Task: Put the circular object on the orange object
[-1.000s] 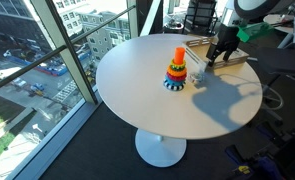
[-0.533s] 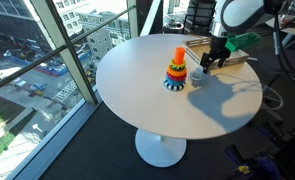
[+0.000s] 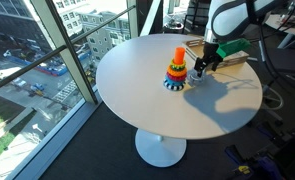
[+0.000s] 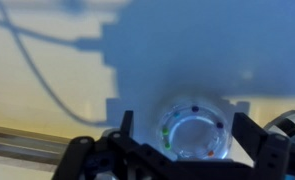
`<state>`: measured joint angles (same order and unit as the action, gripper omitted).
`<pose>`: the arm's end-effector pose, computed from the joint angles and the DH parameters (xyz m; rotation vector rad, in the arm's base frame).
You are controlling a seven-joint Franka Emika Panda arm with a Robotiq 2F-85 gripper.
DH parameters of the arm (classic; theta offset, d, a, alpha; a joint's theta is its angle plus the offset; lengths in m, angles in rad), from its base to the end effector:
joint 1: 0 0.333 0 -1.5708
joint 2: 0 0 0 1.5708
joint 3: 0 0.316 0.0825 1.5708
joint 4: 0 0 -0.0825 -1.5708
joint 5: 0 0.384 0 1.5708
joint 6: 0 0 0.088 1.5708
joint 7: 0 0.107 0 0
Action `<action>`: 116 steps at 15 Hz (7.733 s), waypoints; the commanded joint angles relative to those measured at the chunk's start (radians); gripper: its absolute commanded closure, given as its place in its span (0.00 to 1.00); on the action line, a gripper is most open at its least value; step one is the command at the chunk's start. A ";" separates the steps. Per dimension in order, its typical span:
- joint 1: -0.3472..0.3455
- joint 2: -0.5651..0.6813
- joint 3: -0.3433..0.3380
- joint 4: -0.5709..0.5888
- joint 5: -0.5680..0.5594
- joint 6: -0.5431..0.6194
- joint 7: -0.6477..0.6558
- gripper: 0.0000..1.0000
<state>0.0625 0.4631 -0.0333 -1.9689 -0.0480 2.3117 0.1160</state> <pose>0.6021 0.0171 0.2247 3.0784 -0.0764 -0.1795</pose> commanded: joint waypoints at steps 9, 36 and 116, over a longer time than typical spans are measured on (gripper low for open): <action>0.024 0.094 -0.006 0.096 -0.014 0.049 0.053 0.00; -0.001 0.162 0.011 0.158 0.055 0.033 0.050 0.00; 0.066 -0.079 0.099 0.284 0.120 -0.211 0.037 0.30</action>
<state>0.1280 0.3566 0.0604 -1.7336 0.0787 2.1310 0.1365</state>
